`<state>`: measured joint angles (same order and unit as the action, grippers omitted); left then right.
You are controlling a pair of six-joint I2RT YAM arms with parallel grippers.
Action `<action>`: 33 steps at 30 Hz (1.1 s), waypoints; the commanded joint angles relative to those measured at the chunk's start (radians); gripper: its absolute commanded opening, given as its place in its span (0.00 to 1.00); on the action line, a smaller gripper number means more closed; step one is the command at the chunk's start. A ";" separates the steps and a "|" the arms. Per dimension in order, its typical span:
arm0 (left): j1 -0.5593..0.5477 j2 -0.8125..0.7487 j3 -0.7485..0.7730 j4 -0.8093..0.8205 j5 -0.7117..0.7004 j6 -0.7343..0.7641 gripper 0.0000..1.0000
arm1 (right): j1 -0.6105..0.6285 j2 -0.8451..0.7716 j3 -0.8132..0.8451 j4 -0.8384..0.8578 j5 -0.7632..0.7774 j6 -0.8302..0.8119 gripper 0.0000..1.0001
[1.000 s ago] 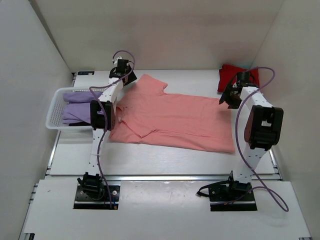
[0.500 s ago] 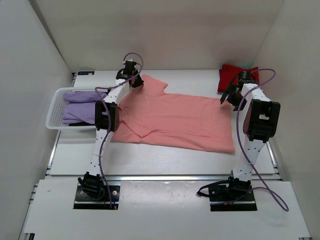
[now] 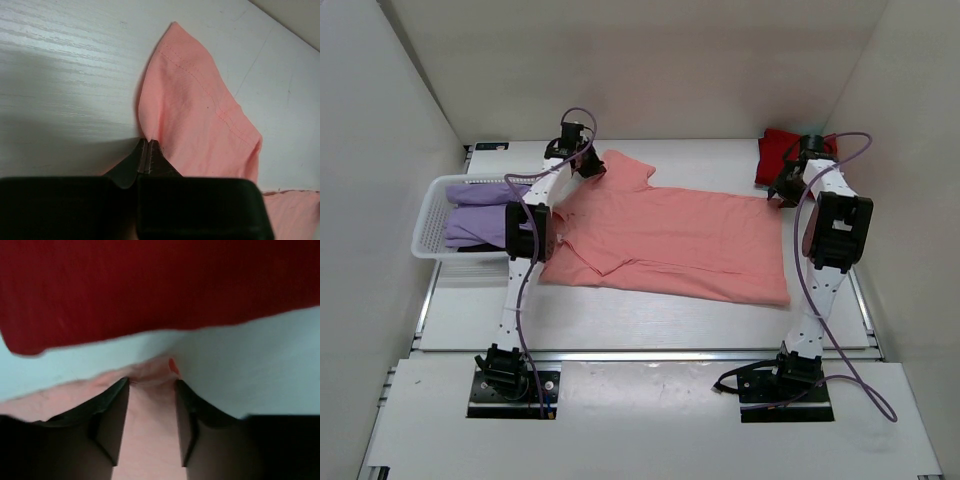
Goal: Fold and stack the t-shirts
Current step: Grap the side of the flattened tshirt furthest away from the robot with both arms, then fold the other side of the tshirt into a rectangle
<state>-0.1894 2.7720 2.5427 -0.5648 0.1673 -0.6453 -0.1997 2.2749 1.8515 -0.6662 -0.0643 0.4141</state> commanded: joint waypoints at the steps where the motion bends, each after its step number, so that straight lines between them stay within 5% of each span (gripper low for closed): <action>1: 0.016 -0.008 0.011 -0.030 0.032 -0.002 0.00 | -0.001 0.061 0.107 -0.041 -0.019 0.009 0.34; 2: 0.019 -0.009 0.014 -0.020 0.047 -0.007 0.00 | 0.002 0.067 0.127 -0.055 -0.025 0.003 0.28; 4: 0.028 -0.012 0.021 0.000 0.069 -0.017 0.00 | 0.009 0.074 0.144 -0.059 -0.025 -0.001 0.00; 15: 0.070 -0.116 0.045 0.025 0.244 -0.043 0.00 | 0.011 -0.003 0.161 -0.029 -0.046 -0.129 0.00; 23: 0.068 -0.294 -0.081 -0.150 0.259 0.061 0.00 | 0.000 -0.161 0.040 -0.038 -0.062 -0.188 0.00; 33: 0.059 -0.630 -0.554 -0.234 0.195 0.150 0.00 | -0.026 -0.466 -0.427 0.059 -0.172 -0.210 0.00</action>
<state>-0.1379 2.2253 2.0781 -0.7509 0.3782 -0.5343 -0.2123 1.8717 1.5345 -0.6586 -0.1902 0.2253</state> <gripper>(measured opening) 0.014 0.023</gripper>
